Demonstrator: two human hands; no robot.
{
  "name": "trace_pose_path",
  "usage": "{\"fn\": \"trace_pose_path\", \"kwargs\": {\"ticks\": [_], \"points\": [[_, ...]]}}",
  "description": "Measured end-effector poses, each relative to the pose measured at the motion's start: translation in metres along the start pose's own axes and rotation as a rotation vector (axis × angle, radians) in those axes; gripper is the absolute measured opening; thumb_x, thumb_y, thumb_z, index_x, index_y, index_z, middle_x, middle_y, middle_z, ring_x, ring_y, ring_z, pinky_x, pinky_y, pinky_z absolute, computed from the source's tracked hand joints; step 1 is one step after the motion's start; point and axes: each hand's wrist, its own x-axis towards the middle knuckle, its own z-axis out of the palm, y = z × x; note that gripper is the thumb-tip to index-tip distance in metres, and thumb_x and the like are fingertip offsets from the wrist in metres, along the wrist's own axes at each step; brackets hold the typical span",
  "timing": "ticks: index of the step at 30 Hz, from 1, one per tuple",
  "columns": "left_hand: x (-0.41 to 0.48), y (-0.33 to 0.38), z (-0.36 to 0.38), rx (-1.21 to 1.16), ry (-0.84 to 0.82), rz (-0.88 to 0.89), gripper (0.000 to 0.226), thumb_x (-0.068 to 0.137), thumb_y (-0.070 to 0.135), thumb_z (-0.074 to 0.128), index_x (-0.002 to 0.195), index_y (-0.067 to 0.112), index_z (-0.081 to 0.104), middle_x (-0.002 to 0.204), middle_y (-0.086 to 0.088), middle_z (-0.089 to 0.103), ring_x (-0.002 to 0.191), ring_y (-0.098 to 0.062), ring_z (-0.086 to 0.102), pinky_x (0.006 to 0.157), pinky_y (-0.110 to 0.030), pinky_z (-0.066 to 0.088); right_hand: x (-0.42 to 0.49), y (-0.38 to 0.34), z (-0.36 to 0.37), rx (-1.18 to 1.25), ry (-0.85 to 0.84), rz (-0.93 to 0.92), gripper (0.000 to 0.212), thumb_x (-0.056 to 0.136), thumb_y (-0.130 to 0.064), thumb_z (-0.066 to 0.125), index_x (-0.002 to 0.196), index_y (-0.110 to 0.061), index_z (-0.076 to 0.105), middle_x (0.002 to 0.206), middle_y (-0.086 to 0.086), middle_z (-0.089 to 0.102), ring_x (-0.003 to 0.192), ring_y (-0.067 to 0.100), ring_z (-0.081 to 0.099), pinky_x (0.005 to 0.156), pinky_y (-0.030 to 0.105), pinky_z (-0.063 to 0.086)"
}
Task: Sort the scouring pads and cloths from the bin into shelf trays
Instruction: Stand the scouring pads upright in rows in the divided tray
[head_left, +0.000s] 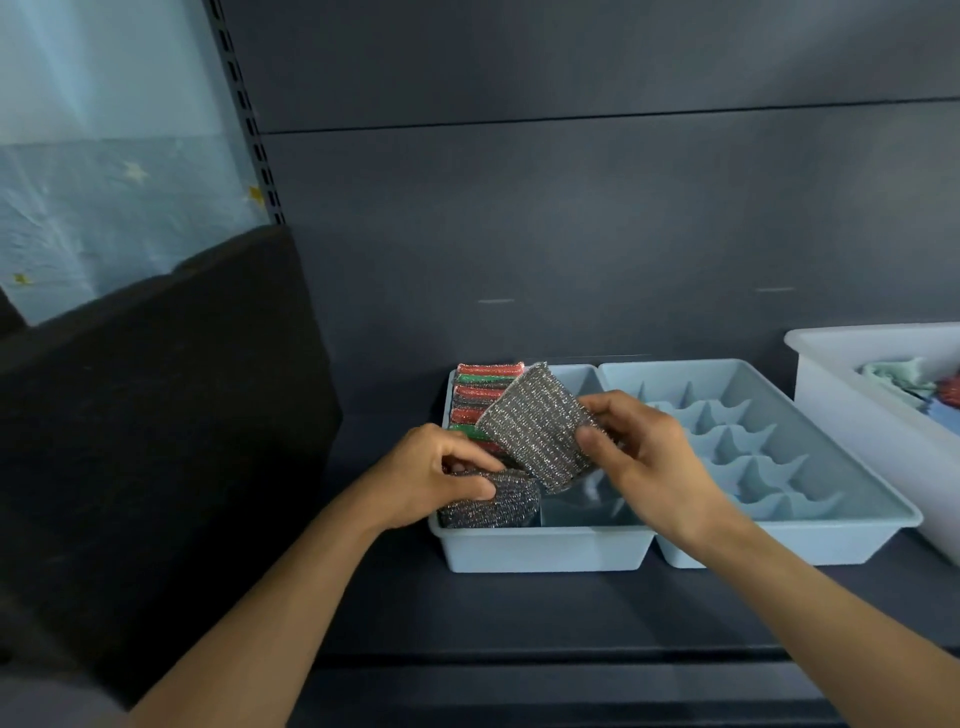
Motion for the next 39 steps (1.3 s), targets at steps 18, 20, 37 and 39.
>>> {"fn": "trace_pose_path", "kwargs": {"ticks": [18, 20, 37, 39], "points": [[-0.001, -0.016, 0.001, 0.039, 0.132, 0.073, 0.034, 0.077, -0.002, 0.077, 0.090, 0.029, 0.071, 0.084, 0.011, 0.070, 0.075, 0.002, 0.062, 0.065, -0.014, 0.046, 0.001, 0.026, 0.014, -0.376, -0.226, 0.013, 0.020, 0.081, -0.020, 0.075, 0.096, -0.033, 0.070, 0.081, -0.023, 0.065, 0.071, -0.001, 0.058, 0.071, 0.020, 0.046], [0.001, -0.015, -0.003, 0.063, 0.117, 0.071, 0.041, 0.078, -0.008, 0.073, 0.091, 0.031, 0.070, 0.087, 0.011, 0.072, 0.080, 0.000, 0.064, 0.069, -0.016, 0.049, 0.004, 0.026, 0.020, -0.498, -0.276, -0.053, 0.022, 0.082, -0.021, 0.074, 0.103, -0.028, 0.072, 0.088, -0.021, 0.064, 0.073, 0.000, 0.057, 0.072, 0.022, 0.047], [0.004, 0.013, -0.002, -0.023, 0.252, 0.028, 0.027, 0.092, 0.006, 0.063, 0.099, 0.032, 0.070, 0.094, 0.012, 0.072, 0.091, 0.000, 0.066, 0.080, -0.012, 0.050, 0.012, 0.013, 0.035, -0.695, -0.338, -0.115, 0.024, 0.088, -0.045, 0.062, 0.106, -0.031, 0.067, 0.101, -0.012, 0.065, 0.086, 0.011, 0.061, 0.073, 0.027, 0.047], [0.012, 0.027, 0.004, -0.045, 0.272, 0.062, 0.021, 0.092, 0.010, 0.064, 0.101, 0.027, 0.072, 0.094, 0.012, 0.071, 0.090, -0.001, 0.066, 0.078, -0.012, 0.049, 0.011, 0.009, 0.013, -0.622, -0.251, -0.111, 0.022, 0.088, -0.045, 0.062, 0.105, -0.032, 0.068, 0.098, -0.013, 0.063, 0.082, 0.008, 0.059, 0.074, 0.030, 0.049]]}}
